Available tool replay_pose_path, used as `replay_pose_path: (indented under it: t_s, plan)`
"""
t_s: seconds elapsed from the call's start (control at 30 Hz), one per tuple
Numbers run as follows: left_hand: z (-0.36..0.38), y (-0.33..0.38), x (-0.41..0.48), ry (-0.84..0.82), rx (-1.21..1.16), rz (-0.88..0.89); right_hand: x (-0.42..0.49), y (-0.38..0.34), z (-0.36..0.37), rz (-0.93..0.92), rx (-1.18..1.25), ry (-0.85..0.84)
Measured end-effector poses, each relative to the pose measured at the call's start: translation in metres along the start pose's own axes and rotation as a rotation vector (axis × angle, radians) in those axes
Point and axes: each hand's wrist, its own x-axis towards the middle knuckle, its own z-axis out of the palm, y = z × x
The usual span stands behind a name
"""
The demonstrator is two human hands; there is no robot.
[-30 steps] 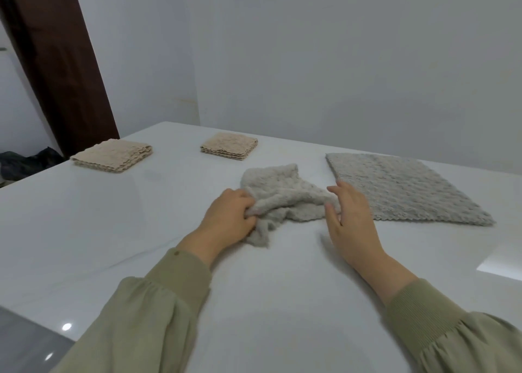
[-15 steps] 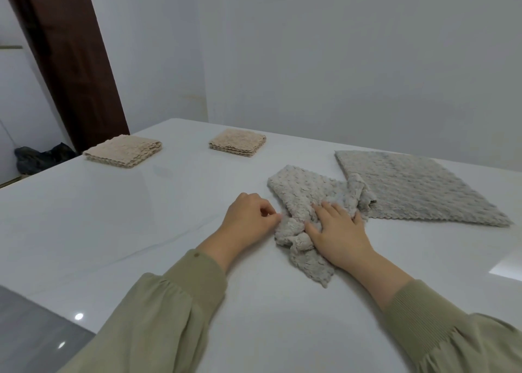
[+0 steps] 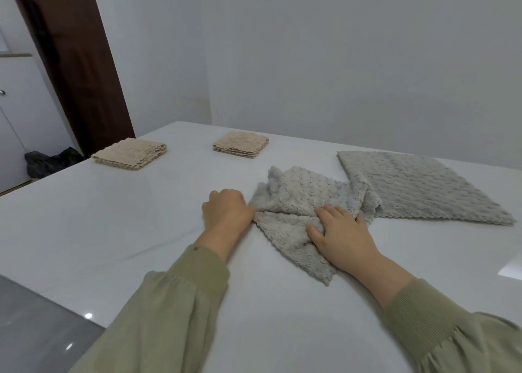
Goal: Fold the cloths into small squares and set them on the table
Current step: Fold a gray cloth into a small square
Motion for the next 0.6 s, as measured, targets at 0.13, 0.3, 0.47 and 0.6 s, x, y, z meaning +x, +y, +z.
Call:
replay_pose_path:
  t_s: [0.13, 0.3, 0.47, 0.6]
  plan:
    - [-0.001, -0.007, 0.000, 0.020, -0.137, 0.036, -0.003, -0.003, -0.001, -0.047, 0.007, 0.013]
    - [0.011, 0.011, -0.002, -0.001, -0.054, 0.157, -0.005, -0.005, -0.003, -0.101, 0.028, 0.004]
    - [0.010, 0.007, 0.009, 0.070, 0.125, 0.199, -0.007, -0.006, -0.005, -0.097, 0.054, 0.063]
    - [0.003, -0.018, 0.026, 0.116, 0.121, 0.067, -0.006, -0.003, -0.009, -0.083, 0.188, 0.295]
